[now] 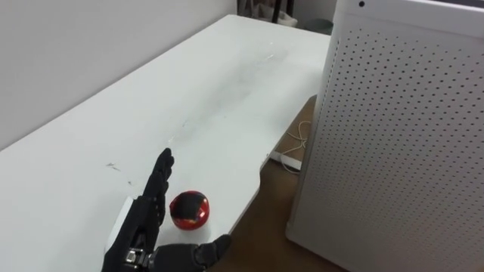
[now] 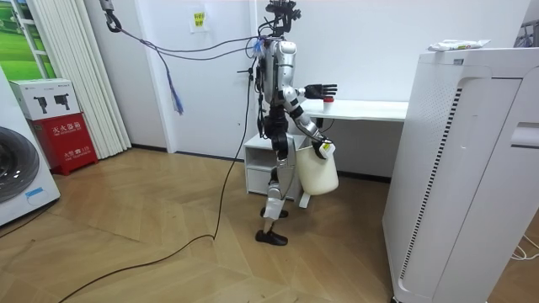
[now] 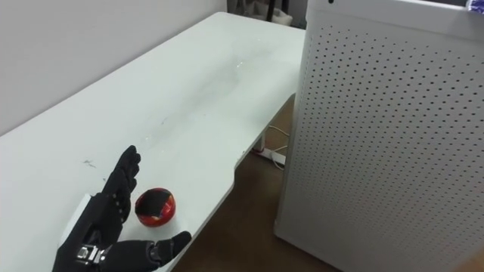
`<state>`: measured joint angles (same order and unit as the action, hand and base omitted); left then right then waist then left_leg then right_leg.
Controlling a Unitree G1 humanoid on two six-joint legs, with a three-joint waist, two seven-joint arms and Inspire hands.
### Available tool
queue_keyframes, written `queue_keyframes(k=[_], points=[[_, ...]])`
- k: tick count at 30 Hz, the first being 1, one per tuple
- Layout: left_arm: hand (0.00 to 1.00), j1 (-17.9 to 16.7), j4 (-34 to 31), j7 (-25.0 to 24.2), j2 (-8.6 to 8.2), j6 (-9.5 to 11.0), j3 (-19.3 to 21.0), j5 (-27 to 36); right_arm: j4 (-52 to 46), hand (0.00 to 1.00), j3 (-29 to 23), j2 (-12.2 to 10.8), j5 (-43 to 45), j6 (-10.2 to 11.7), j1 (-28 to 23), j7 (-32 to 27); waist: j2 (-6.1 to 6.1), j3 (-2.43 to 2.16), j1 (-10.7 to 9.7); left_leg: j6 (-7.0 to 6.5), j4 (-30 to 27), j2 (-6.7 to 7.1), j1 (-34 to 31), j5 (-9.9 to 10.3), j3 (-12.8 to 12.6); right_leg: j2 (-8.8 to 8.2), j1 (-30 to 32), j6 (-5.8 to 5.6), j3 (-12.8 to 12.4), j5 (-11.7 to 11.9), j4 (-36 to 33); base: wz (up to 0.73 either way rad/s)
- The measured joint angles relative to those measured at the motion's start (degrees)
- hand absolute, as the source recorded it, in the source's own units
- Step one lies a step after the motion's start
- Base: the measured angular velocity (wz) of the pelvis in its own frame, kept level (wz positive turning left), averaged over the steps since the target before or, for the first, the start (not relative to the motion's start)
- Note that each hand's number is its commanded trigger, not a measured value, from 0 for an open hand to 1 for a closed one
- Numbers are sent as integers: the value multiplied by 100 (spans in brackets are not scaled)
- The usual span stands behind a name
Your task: Pick garbage
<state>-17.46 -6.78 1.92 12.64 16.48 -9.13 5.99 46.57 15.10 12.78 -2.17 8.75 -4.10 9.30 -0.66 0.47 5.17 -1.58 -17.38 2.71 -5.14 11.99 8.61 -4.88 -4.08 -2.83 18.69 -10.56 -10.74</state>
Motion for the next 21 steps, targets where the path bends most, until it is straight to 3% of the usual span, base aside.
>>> queue_keyframes(k=[21], points=[[0,0,10,298,4,3,5,-67,0,100,-2,-2,1,7,-61,-48,-71,44,-5,0,36,-6,144,0,-60,1,-86,0,-91,0,1,-1]])
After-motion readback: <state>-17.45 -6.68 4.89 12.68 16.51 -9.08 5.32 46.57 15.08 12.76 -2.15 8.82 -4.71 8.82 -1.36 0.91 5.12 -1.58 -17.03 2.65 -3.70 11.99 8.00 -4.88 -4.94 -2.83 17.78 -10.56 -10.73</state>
